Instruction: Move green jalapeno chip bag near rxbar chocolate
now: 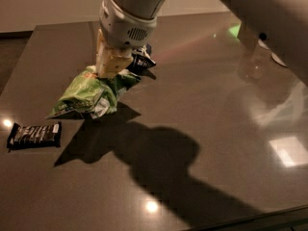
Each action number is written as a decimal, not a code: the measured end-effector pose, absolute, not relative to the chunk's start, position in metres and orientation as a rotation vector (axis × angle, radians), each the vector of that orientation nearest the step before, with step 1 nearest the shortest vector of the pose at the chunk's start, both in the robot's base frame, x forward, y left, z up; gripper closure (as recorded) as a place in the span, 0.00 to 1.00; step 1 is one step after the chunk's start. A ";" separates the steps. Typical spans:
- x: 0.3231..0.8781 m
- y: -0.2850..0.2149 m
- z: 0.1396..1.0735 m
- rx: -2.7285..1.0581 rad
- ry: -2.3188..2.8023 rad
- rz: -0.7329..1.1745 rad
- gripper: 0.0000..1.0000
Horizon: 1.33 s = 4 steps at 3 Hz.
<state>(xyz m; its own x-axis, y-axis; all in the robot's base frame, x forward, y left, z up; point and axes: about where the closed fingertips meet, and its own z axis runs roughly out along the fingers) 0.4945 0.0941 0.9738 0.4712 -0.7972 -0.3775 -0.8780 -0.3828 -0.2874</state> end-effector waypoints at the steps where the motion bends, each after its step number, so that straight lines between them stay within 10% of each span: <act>1: 0.485 0.107 0.968 -2.282 1.393 0.280 0.61; 4: 0.483 0.111 0.968 -2.284 1.383 0.280 0.00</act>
Offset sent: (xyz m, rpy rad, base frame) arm -0.0086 0.0116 -0.0051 0.0072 0.0224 0.0085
